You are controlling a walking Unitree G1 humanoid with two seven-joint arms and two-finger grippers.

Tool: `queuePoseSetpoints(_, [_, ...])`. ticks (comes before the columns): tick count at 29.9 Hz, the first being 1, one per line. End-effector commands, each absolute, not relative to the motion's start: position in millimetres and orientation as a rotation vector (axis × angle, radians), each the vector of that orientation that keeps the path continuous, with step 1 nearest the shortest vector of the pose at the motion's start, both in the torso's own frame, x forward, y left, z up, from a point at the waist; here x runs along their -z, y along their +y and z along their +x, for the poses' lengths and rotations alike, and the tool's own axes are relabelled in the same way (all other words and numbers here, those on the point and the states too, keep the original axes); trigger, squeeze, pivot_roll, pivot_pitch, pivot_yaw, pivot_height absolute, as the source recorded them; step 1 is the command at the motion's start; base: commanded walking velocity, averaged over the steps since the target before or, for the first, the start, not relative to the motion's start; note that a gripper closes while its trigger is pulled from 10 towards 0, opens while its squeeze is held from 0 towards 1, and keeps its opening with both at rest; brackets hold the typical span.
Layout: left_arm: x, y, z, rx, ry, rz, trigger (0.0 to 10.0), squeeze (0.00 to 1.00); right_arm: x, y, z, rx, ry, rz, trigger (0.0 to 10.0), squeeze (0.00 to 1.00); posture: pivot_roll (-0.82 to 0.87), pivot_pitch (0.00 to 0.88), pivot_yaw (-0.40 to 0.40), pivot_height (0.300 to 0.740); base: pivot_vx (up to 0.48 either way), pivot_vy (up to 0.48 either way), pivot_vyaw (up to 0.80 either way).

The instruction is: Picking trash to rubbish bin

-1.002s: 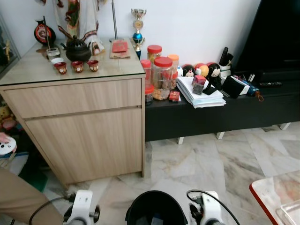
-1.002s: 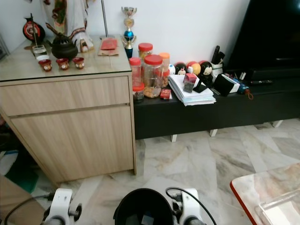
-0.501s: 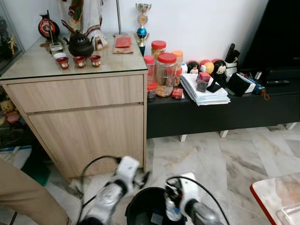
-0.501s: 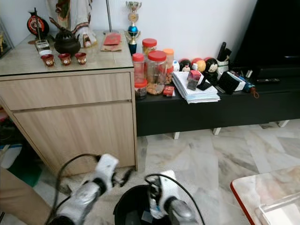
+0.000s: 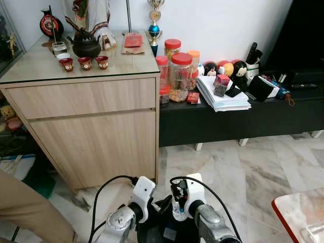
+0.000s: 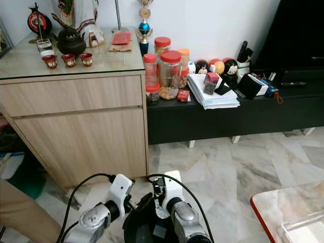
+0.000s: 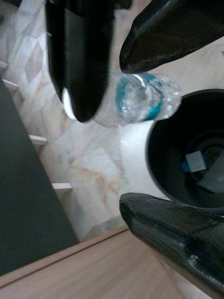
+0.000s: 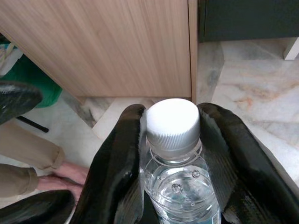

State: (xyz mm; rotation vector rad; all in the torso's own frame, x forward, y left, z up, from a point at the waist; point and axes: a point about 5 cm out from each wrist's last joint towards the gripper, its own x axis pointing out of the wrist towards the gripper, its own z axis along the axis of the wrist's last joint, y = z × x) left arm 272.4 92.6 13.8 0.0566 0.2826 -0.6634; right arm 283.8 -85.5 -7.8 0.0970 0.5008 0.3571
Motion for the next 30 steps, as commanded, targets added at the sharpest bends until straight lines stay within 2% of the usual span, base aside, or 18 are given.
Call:
queuePoseSetpoints(1, [-13,92,270,0.682,0.308,0.031,10.0,0.0,6,-83,286,-0.353,0.497,0.088,10.0,0.0,0.19,0.082,-0.039,0.74,0.0,0.0,0.0])
queuePoseSetpoints(4, [-7,92,265,0.727,0.353,0.079,10.0,0.0,8,-82,285,-0.35,0.511,0.068,10.0,0.0,0.2,0.082,-0.036,0.74,0.0,0.0,0.0])
queuePoseSetpoints(28, [-6,102,258,0.681,0.38,0.09,10.0,0.0,9,-83,284,-0.322,0.52,0.056,10.0,0.0,0.2,0.084,-0.034,0.74,0.0,0.0,0.0])
queuePoseSetpoints(29, [-7,102,258,0.682,0.38,0.091,10.0,0.0,9,-83,284,-0.322,0.521,0.057,10.0,0.1,0.2,0.084,-0.034,0.74,0.0,0.0,0.0])
queuePoseSetpoints(30, [-7,102,258,0.683,0.38,0.092,10.0,0.0,9,-83,284,-0.322,0.521,0.058,10.0,0.1,0.2,0.084,-0.034,0.74,0.0,0.0,0.0])
